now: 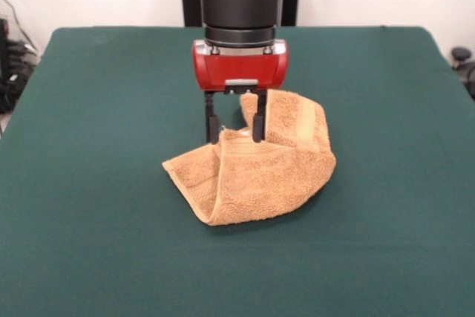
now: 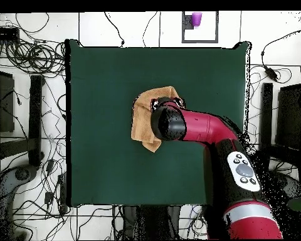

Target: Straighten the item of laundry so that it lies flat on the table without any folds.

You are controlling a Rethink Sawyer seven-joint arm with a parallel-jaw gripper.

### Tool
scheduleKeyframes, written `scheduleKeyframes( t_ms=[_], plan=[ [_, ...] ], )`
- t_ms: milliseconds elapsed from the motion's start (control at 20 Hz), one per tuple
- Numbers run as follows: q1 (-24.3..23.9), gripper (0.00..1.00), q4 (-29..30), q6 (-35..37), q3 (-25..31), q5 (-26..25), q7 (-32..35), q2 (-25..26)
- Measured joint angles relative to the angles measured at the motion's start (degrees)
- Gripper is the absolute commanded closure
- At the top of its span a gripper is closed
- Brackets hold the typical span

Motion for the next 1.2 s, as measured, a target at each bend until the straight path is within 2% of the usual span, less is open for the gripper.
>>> scheduleKeyframes(
  t_ms=[700, 1200],
  plan=[
    [-0.5, 0.0, 0.3, 0.0, 0.0, 0.0, 0.0, 0.6],
    [-0.1, 0.0, 0.4, -0.5, -0.4, 0.0, 0.0, 4.8]
  ],
)
